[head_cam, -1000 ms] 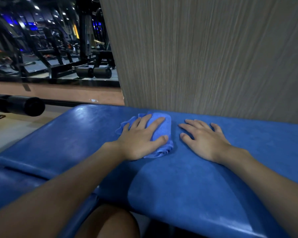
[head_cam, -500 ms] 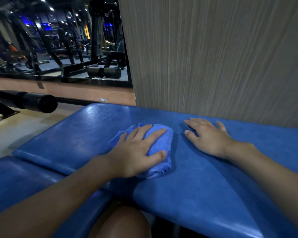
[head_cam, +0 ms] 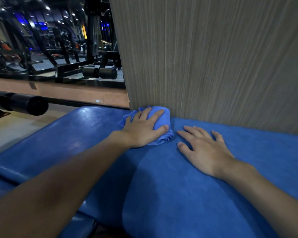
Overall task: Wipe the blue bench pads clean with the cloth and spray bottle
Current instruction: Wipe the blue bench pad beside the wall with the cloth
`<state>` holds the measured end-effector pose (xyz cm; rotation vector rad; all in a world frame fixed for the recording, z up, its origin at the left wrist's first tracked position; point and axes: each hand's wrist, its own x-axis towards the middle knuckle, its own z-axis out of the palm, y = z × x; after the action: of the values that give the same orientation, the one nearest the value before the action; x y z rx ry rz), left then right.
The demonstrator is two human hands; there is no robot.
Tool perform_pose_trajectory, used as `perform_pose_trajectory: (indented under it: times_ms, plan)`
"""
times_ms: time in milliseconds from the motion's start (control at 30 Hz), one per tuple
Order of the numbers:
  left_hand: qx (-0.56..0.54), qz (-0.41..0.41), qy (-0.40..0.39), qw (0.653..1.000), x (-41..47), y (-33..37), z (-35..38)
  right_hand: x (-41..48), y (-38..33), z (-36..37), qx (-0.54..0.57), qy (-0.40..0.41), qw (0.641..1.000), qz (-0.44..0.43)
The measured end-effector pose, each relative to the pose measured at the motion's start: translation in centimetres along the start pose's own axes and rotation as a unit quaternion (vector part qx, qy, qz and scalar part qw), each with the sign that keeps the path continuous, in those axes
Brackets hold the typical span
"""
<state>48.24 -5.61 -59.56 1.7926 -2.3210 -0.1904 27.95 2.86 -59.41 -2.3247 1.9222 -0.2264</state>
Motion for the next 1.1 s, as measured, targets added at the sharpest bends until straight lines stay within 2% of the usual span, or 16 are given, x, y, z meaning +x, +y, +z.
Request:
perform_pose_trajectory:
  times_ms: [333, 500, 567, 667, 967, 1100]
  plan:
    - [0.044, 0.069, -0.005, 0.997, -14.9, -2.5, -2.0, -1.0, -0.7, -0.6, 0.02, 0.007, 1.0, 0.002]
    - [0.078, 0.089, 0.012, 0.993, -17.9, -3.8, -2.9, -1.1, -1.7, -1.8, -0.099, -0.01, 0.995, 0.001]
    - [0.081, 0.081, 0.014, 0.993, -17.1, -3.6, -2.7, -0.2, -2.2, -2.0, -0.084, -0.006, 0.996, -0.007]
    - [0.068, 0.066, 0.024, 0.995, -14.6, -3.6, -2.4, 1.1, -3.3, -1.3, 0.002, -0.006, 1.0, -0.012]
    - [0.025, 0.006, 0.012, 1.0, -0.2, -3.7, -1.2, 2.2, -3.0, 1.1, -0.007, 0.009, 1.0, -0.019]
    - [0.034, 0.005, 0.021, 0.999, 1.6, -3.8, -0.6, 2.2, -3.0, 1.2, -0.003, 0.013, 1.0, -0.02]
